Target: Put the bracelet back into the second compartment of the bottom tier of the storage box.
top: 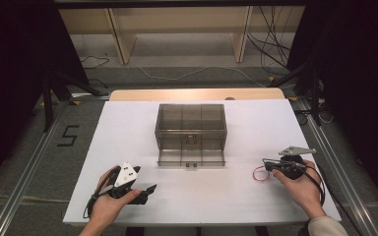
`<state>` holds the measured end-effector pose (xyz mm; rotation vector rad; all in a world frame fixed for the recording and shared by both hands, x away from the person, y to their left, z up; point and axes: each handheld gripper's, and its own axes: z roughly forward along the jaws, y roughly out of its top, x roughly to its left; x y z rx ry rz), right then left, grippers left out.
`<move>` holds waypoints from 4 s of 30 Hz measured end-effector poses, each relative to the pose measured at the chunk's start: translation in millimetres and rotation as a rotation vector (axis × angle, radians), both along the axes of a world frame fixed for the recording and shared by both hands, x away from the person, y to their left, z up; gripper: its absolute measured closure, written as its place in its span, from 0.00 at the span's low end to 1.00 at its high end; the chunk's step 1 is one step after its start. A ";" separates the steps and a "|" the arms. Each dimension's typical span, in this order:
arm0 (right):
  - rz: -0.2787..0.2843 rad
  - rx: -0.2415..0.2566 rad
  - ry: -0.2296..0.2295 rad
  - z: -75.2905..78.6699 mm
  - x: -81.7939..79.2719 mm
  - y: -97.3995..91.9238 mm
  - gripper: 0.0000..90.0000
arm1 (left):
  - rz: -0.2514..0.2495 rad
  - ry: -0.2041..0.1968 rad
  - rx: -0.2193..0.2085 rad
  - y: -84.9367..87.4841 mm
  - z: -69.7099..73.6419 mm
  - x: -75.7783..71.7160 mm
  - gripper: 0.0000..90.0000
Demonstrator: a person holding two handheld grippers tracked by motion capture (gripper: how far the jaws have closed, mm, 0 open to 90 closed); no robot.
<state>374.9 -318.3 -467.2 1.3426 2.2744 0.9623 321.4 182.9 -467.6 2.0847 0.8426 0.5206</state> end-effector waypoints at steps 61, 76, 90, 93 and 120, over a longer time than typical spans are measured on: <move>0.053 0.024 -0.069 20.8 1.0 31.8 0.97 | 0.002 -0.001 -0.010 -1.0 -0.8 0.2 0.19; 0.081 0.021 -0.078 22.6 2.5 43.4 0.97 | 0.001 -0.003 -0.007 -2.1 -1.2 1.1 0.19; 0.098 0.020 -0.080 25.3 3.0 51.6 0.97 | 0.004 -0.007 -0.003 -2.6 -0.9 0.4 0.19; 0.105 0.021 -0.085 25.8 3.1 53.5 0.97 | 0.002 -0.006 -0.003 -3.1 -1.0 1.2 0.19; 0.127 0.019 -0.101 31.2 7.5 66.7 0.97 | -0.001 -0.006 -0.005 -3.4 -1.2 0.9 0.19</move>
